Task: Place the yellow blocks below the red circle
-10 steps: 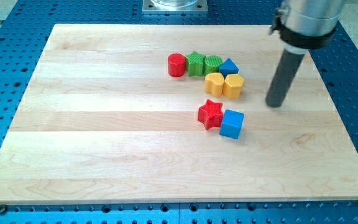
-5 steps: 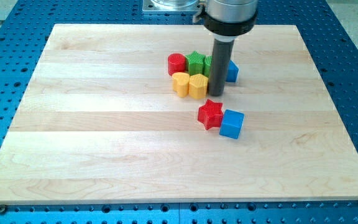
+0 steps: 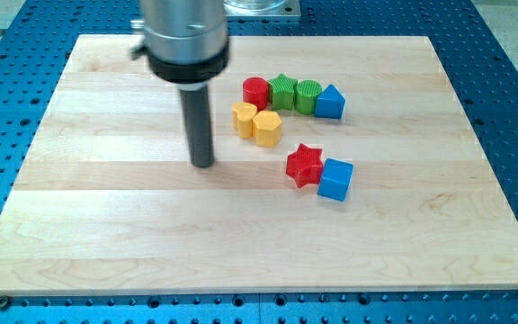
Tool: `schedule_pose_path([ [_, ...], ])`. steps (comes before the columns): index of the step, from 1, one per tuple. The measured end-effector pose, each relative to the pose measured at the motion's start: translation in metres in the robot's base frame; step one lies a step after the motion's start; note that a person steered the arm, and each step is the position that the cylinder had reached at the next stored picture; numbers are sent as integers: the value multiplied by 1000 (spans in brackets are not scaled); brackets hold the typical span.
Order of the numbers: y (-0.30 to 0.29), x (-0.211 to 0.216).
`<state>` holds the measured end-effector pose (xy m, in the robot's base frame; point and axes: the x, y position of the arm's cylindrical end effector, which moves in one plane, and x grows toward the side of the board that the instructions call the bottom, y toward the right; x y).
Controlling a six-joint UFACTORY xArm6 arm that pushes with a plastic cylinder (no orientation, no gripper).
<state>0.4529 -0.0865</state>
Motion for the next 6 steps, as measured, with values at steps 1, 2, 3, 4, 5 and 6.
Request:
schedule_pose_path([
  [1,-17,-59],
  [2,-17,-86],
  [3,6,-86],
  [4,34,-81],
  [5,37,-51],
  [6,70,-35],
])
